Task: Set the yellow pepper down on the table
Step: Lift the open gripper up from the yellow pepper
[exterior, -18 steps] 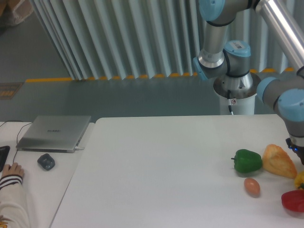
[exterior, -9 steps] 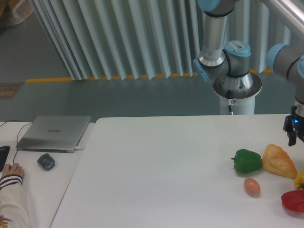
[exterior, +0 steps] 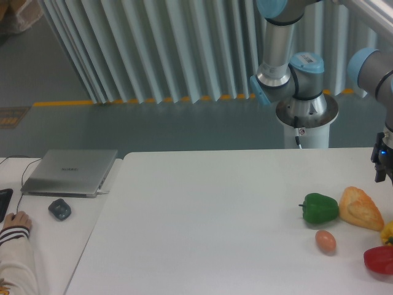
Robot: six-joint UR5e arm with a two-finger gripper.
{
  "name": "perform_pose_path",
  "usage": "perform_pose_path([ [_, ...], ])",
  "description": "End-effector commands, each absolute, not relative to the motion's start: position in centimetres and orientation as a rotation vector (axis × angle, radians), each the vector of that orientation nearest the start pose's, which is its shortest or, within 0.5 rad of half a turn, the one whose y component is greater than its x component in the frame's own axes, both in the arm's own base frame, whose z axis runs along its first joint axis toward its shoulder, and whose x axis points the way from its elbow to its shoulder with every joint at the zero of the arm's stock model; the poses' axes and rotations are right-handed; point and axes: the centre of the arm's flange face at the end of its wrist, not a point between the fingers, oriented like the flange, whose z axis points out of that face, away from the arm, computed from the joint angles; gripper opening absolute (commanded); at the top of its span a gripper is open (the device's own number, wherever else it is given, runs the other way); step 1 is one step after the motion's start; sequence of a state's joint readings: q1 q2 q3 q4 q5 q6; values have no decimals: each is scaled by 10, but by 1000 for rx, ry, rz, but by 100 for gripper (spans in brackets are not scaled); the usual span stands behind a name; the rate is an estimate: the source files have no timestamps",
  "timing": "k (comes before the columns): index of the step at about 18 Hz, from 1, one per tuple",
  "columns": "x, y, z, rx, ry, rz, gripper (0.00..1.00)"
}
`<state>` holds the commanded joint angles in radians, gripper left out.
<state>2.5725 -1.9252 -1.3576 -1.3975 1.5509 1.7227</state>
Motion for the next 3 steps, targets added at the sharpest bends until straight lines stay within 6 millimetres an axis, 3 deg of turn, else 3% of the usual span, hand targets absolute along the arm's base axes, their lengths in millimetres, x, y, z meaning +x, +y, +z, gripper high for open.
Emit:
perform_pose_path([
  [3, -465, 458, 410, -2915, 1099, 43, 100],
])
